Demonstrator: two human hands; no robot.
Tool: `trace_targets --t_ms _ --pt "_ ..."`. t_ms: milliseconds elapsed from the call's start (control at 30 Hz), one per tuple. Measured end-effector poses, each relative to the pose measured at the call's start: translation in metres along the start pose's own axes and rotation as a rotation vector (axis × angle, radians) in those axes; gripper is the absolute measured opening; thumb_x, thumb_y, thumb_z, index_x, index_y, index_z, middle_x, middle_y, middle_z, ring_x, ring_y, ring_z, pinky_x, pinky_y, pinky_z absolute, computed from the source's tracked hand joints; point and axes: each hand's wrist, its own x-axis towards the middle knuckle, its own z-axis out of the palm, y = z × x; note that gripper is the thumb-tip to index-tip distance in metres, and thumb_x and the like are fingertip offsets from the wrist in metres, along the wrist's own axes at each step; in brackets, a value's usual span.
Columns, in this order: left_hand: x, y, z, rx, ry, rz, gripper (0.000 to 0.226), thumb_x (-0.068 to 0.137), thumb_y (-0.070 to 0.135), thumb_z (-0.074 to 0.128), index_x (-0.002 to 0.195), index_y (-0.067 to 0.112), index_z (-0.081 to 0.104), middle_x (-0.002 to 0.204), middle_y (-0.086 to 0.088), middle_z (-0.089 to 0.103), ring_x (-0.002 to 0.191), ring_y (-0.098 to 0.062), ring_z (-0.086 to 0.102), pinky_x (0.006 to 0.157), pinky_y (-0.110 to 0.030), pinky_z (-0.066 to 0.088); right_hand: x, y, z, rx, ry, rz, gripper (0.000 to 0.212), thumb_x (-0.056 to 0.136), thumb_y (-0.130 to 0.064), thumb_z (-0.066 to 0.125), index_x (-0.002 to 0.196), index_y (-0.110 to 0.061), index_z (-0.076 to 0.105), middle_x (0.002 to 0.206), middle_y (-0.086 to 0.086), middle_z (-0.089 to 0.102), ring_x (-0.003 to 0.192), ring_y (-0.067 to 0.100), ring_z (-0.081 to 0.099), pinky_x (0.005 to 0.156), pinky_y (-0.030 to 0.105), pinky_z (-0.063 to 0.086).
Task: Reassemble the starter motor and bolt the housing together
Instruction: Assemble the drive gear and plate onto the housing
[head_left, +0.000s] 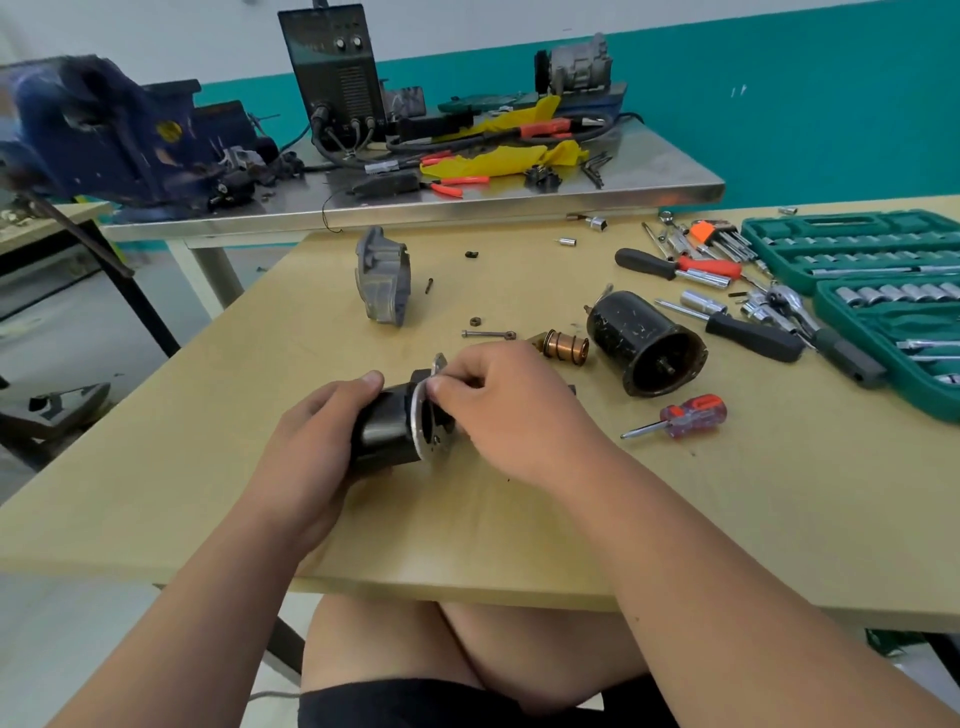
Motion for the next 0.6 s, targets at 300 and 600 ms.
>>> trace_targets --t_ms 300,600 --pt "-0.004 0.019 0.005 0.153 -0.09 0.046 0.024 0.088 0.031 0.064 0.087 0.007 0.067 0.071 -0.004 0.069 0.063 -0.017 0.067 0.055 -0.028 0.053 -0.015 0.017 -0.002 0.089 0.001 0.021 0.013 0.091 -0.028 0.058 0.081 -0.034 0.065 0.057 -0.022 0.057 0.053 -0.001 0.052 0.053 0.022 0.04" --pt "-0.006 0.029 0.001 0.231 -0.181 -0.002 0.027 0.089 0.034 0.063 0.095 0.008 0.067 0.075 -0.005 0.07 0.065 -0.017 0.067 0.058 -0.028 0.054 -0.022 0.019 0.006 0.176 0.084 0.045 0.011 0.09 -0.03 0.06 0.084 -0.03 0.07 0.053 -0.021 0.055 0.055 0.0 0.052 0.053 0.016 0.037"
